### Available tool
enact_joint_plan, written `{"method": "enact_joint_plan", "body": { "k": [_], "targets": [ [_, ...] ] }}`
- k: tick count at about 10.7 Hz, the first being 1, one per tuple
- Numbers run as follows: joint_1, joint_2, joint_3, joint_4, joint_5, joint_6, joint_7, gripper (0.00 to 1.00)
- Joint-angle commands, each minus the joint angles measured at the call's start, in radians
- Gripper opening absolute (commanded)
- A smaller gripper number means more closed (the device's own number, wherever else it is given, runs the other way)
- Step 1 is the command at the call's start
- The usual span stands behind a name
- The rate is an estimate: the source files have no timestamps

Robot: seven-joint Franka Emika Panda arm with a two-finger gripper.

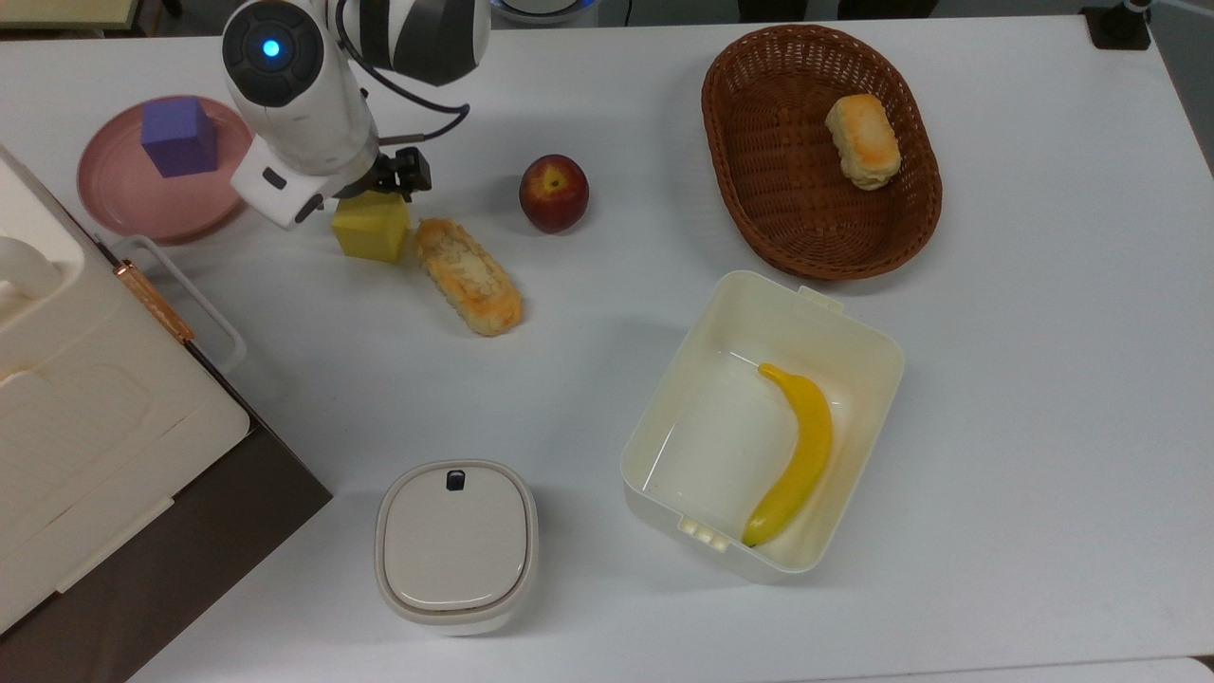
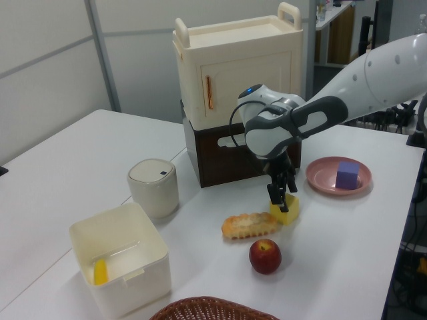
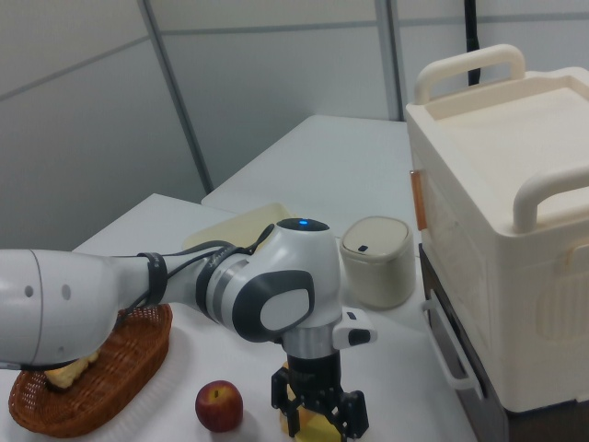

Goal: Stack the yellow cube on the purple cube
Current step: 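Lift the yellow cube and carry it toward the purple cube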

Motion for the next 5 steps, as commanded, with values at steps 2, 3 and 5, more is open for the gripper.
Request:
{"method": "enact_joint_plan", "body": {
  "k": [2,3,5],
  "targets": [
    [0.007,0.012,-0.003,-0.013,0.002,0.071,0.104,0.86],
    [0.007,0.012,-0.003,-0.011,0.002,0.073,0.118,0.65],
    [0.005,0.009,-0.005,-0.007,-0.001,0.064,0.121,0.33]
  ]
}}
